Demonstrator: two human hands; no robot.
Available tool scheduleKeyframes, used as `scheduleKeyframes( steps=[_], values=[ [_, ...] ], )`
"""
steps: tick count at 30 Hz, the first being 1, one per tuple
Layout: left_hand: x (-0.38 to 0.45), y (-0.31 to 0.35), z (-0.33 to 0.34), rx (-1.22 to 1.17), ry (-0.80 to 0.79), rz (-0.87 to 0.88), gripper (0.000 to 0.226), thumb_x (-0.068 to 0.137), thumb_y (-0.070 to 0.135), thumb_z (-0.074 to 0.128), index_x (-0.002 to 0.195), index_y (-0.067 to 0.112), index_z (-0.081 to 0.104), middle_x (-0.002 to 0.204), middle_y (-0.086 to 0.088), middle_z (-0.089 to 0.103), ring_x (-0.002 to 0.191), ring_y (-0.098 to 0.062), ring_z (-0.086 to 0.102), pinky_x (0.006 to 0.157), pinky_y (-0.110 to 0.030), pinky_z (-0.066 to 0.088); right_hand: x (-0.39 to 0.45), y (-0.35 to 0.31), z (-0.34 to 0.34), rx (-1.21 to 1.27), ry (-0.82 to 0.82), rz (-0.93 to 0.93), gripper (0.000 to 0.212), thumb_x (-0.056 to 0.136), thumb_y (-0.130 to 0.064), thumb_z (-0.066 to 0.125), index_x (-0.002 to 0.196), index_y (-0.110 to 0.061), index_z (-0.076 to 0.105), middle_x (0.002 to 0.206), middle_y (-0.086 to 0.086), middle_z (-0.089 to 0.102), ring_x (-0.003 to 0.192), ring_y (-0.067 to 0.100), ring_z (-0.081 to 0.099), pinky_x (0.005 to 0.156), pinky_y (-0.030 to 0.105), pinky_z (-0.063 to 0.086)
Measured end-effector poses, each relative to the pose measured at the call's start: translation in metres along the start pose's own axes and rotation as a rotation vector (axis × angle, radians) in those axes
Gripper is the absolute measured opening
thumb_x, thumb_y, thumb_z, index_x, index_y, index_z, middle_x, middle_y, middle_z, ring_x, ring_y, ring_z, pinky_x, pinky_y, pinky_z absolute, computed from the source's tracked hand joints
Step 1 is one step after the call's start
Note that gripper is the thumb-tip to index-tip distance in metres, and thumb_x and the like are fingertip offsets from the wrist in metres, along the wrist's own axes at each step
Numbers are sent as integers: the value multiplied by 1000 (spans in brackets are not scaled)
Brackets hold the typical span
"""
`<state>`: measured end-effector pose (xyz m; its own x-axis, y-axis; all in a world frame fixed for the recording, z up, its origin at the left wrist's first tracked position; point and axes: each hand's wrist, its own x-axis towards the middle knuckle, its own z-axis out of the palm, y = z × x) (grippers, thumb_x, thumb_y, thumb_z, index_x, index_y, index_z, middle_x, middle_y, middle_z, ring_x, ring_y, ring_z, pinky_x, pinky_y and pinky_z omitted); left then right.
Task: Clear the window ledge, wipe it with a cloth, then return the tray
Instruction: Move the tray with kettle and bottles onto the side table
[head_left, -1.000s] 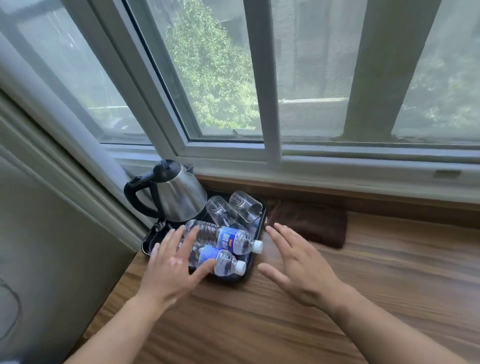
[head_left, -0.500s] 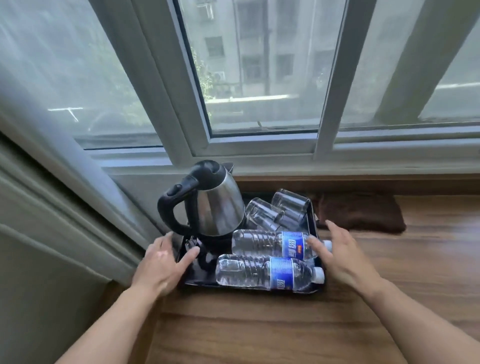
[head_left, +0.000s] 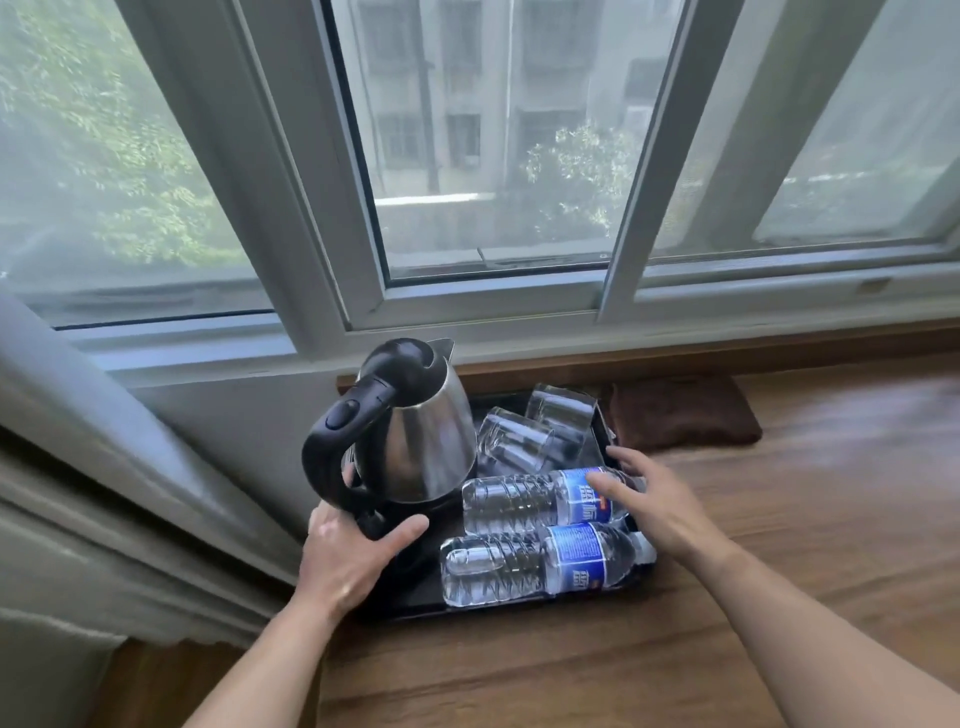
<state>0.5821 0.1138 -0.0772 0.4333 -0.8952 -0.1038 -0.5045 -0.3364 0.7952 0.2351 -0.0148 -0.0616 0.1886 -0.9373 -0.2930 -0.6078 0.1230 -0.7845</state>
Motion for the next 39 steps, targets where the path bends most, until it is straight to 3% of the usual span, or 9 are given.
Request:
scheduleKeyframes(
  steps=[5,10,16,19,22,27,34,39],
  values=[
    [1,-5,8,-20,58,-1,104,46,92,70,137,49,46,119,11,65,119,-22,56,101,-47,50,-6,-2,9,-18,76,-53,111,43,-98,63,132,-32,63,123,-5,65,112,8,59,94,27,44],
    [-7,5,15,-25,109,45,104,44,82,73,137,43,48,119,9,62,118,-21,45,96,-35,41,-19,-4,14,-49,188,-99,109,39,-103,53,127,-40,65,107,-10,60,94,-4,56,79,4,35],
    [-11,12,23,-39,130,138,87,49,84,72,124,47,49,120,7,61,118,-26,50,99,-43,46,-28,12,9,-24,244,-79,103,41,-102,55,124,-43,66,108,-14,56,104,4,55,88,28,40],
    [-14,24,25,-52,141,159,88,47,87,72,122,46,50,120,7,61,118,-23,50,97,-39,45,-34,15,4,-16,273,-92,97,43,-98,60,121,-42,68,106,-13,58,99,0,55,82,15,39],
    [-11,28,27,-66,109,174,98,49,91,71,132,42,52,125,9,62,123,-21,53,103,-46,48,-39,16,-6,-9,295,-104,94,45,-94,61,121,-40,70,103,-12,58,97,-3,54,78,6,34],
    [-21,48,39,-60,116,229,93,53,82,76,131,36,55,123,6,62,122,-23,53,105,-49,46,-51,26,-25,10,296,-104,103,41,-103,53,123,-43,67,104,-13,56,98,-5,53,76,6,35],
    [-31,70,67,-16,53,251,96,48,95,66,131,50,46,122,6,66,124,-27,55,100,-53,48,-78,51,-57,32,359,-64,100,41,-102,55,123,-46,65,102,-12,59,98,-2,56,79,7,35],
    [-43,101,95,-34,4,297,100,48,90,71,136,48,50,121,9,66,120,-26,57,97,-55,51,-99,75,-92,56,402,-50,100,42,-99,59,126,-46,64,107,-13,57,101,-3,53,85,21,38]
  ],
)
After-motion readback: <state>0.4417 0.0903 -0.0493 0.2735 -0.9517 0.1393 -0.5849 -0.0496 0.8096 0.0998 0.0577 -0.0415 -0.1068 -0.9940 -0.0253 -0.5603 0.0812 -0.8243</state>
